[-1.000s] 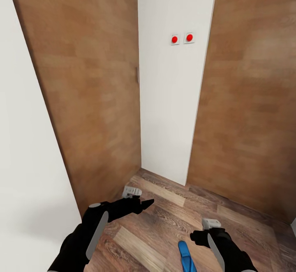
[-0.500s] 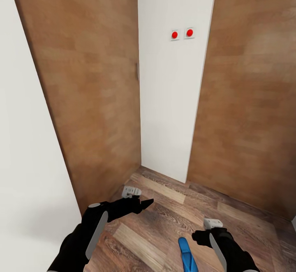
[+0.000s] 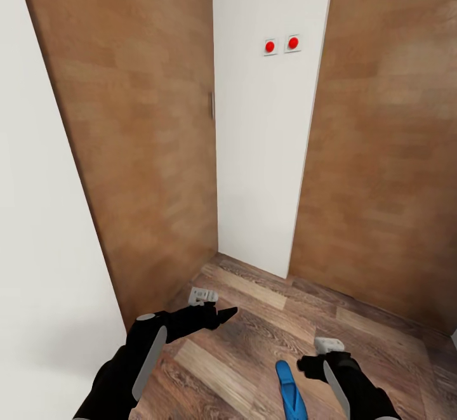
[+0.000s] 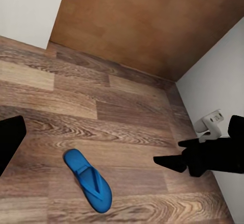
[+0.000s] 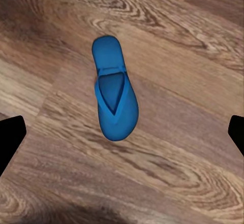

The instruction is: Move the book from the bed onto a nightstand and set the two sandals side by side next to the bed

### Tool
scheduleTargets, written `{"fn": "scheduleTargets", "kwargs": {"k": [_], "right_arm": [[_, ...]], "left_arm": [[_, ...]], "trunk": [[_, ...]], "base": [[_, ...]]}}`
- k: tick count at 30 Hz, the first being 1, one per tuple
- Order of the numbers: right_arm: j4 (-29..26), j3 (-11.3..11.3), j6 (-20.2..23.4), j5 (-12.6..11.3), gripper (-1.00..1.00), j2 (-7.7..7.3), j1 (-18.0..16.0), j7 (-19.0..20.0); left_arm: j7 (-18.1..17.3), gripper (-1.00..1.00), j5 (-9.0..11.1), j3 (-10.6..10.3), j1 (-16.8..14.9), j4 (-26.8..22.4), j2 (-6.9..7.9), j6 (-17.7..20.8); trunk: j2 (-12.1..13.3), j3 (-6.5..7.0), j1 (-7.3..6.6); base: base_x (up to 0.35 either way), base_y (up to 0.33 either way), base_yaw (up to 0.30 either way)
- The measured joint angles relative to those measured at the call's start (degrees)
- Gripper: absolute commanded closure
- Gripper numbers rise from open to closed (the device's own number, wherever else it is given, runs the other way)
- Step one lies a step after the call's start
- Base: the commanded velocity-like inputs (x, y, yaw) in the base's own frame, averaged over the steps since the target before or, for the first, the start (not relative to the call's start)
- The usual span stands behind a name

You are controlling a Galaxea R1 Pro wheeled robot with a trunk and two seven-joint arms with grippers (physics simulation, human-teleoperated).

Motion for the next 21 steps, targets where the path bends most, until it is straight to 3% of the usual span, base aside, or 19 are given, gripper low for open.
{"fn": "scheduleTargets", "kwargs": {"k": [5, 13, 21], "right_arm": [[0.2, 0.1, -2.2, 0.0, -1.00, 0.14, 0.0, -0.1], [7.0, 0.2, -12.6, 0.1, -1.00, 0.15, 0.0, -0.1], [8.6, 0.2, -14.7, 0.1, -1.00, 0.15, 0.0, -0.1]], "left_arm": [[0.0, -1.00, 0.0, 0.0, 0.0, 0.0, 0.00, 0.0], [0.0, -1.00, 0.0, 0.0, 0.0, 0.0, -0.02, 0.0], [0.0, -1.00, 0.0, 0.0, 0.0, 0.0, 0.01, 0.1]], "trunk": [[-2.0, -0.90, 1.10], [-5.2, -2.34, 2.86], [-7.3, -3.90, 4.04]], "base": [[0.000, 0.000, 0.000], [0.000, 0.000, 0.000], [0.000, 0.000, 0.000]]}}
